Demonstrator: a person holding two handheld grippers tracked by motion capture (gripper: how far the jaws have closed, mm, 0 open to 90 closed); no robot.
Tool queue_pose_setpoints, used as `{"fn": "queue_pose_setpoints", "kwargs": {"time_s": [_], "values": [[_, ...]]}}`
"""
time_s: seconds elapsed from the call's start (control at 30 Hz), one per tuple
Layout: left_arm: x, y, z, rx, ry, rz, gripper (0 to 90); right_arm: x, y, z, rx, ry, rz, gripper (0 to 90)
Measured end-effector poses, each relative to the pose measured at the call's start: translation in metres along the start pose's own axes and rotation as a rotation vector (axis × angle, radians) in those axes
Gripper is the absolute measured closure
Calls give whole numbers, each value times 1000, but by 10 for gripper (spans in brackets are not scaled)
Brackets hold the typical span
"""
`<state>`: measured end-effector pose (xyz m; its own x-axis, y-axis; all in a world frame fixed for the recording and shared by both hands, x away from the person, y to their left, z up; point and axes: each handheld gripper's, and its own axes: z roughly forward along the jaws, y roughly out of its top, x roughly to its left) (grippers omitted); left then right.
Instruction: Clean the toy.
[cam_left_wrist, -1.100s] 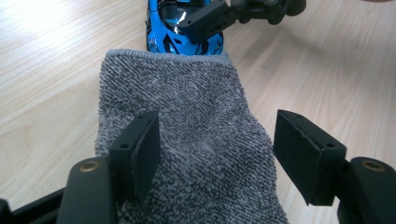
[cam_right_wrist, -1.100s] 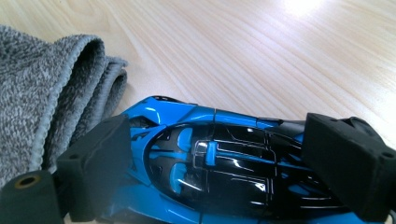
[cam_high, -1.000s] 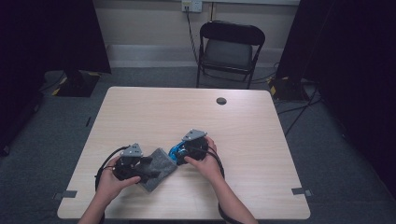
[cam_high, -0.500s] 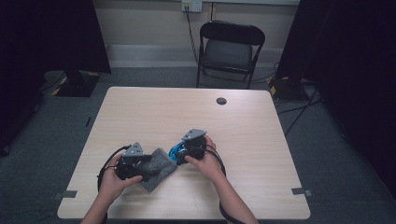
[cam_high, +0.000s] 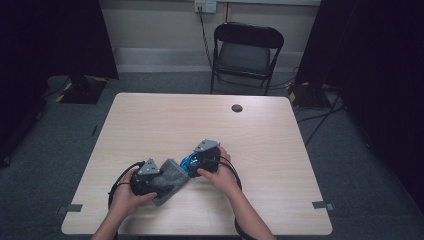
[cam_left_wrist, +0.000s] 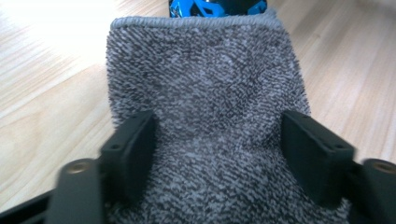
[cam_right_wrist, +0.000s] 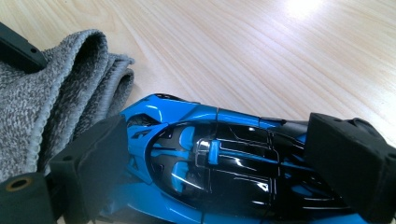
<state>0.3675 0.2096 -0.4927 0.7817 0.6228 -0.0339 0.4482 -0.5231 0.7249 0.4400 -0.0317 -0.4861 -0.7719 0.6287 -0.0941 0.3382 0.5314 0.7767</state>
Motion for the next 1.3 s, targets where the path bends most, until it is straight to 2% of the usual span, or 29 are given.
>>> {"fn": "queue_pose_setpoints", "kwargs": {"time_s": [0.07,0.13,0.2,0.3,0.37,0.43,0.47,0.53,0.6,0.63,0.67,0.73,0.77,0.8,0.9,0.97,1.0,1.1,1.17,1.23,1.3], "values": [[-2,1,-1,11,9,-13,379,1,1,0,4,1,1,63],[-5,2,-3,18,19,-22,530,1,1,0,8,1,2,63],[-5,1,-4,12,17,-27,596,0,0,0,4,-1,1,63],[-4,-1,-5,-4,3,-65,688,1,0,0,-4,-3,2,63],[1,-2,-8,-17,-17,-121,719,1,-1,0,-7,-2,2,63],[7,1,-13,-30,-33,-204,736,1,-1,0,-11,-3,1,63],[10,2,-16,-37,-19,-219,738,1,-1,0,-13,-3,1,63],[18,8,-25,-69,69,-238,740,2,-2,0,-15,-5,4,62],[25,15,-31,-120,139,-291,739,2,-1,0,-15,-5,3,62],[27,20,-31,-117,170,-290,739,2,-2,0,-17,-5,4,62],[28,25,-29,-93,201,-273,738,2,-2,0,-18,-5,4,62],[26,35,-19,-17,243,-244,736,2,-2,0,-21,-5,3,62],[25,39,-14,15,252,-227,736,2,-2,0,-20,-5,3,62],[22,42,-8,47,256,-242,736,2,-2,0,-19,-4,4,62],[16,46,9,109,229,-252,736,2,-2,0,-24,-4,2,62],[9,44,16,131,224,-223,735,2,-3,0,-25,-5,3,62],[7,44,17,131,224,-209,736,2,-3,0,-26,-5,4,62],[3,43,15,117,163,-240,738,3,-3,0,-28,-4,3,62],[0,43,14,124,154,-222,740,3,-3,0,-30,-4,3,62],[-3,42,13,128,126,-223,740,3,-3,0,-30,-4,4,62],[-6,41,13,116,116,-225,740,3,-3,0,-28,-3,5,62]]}}
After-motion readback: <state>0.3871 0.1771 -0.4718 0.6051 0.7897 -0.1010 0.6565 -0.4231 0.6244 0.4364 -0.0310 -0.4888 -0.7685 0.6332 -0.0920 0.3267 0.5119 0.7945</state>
